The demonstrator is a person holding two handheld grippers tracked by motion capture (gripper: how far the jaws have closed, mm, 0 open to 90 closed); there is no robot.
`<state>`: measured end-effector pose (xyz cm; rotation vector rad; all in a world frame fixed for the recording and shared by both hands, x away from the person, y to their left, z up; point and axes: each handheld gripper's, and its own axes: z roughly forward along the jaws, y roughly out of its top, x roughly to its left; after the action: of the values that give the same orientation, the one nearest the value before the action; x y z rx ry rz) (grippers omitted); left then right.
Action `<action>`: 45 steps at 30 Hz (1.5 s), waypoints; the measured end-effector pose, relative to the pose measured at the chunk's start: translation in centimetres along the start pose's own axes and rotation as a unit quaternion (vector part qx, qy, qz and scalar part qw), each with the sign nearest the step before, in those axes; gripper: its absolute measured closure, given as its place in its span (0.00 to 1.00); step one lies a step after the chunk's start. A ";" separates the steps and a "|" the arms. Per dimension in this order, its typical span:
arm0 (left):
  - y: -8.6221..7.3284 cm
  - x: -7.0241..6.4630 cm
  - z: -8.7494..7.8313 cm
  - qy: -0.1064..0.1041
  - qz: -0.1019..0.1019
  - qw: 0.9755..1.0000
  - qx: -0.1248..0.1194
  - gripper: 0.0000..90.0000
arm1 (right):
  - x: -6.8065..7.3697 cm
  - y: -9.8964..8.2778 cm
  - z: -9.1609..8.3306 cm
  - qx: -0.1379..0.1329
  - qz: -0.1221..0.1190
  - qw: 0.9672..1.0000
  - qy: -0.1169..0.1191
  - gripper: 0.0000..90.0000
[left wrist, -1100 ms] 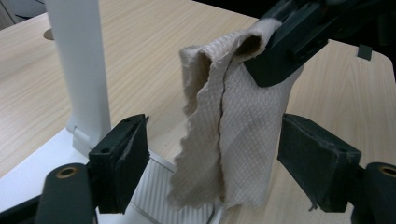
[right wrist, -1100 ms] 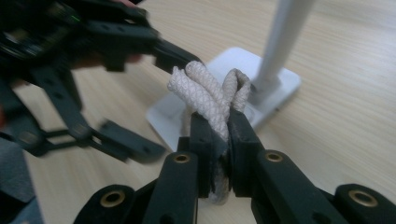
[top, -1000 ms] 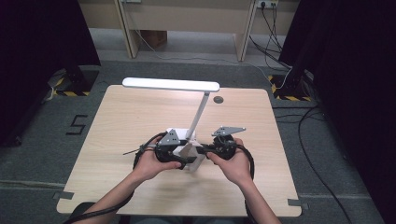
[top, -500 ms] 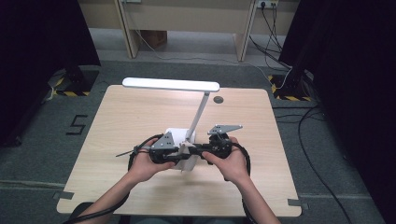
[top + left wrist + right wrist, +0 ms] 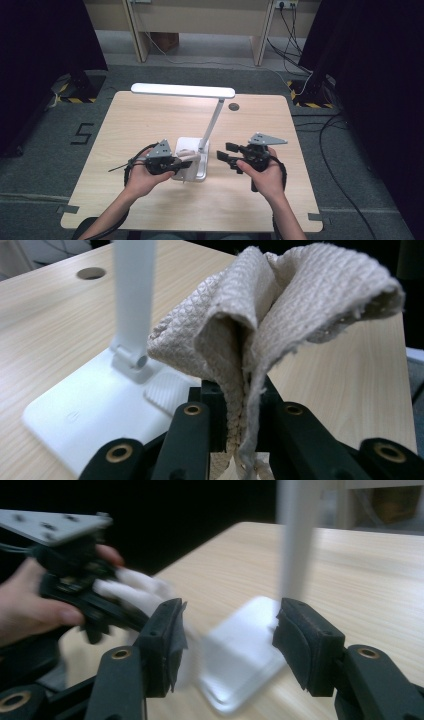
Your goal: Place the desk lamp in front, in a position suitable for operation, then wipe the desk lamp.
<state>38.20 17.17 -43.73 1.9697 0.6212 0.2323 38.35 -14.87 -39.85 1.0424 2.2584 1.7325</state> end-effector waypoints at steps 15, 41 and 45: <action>-0.4 0.9 -2.8 0.044 -0.019 0.999 -0.010 0.90 | -3.7 -6.5 -4.0 0.025 0.049 0.993 -0.106 0.49; 0.6 1.3 -8.5 0.116 -0.043 0.990 -0.068 0.91 | -1.2 -9.4 2.2 0.078 -0.072 0.987 -0.122 0.67; 0.6 1.5 -8.9 0.121 -0.044 0.989 -0.070 0.91 | -0.8 -9.2 2.8 0.077 -0.076 0.987 -0.115 0.68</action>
<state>35.95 24.71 -39.19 1.7891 0.8247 0.4536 36.17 -14.11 -49.25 1.0086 2.2841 1.3237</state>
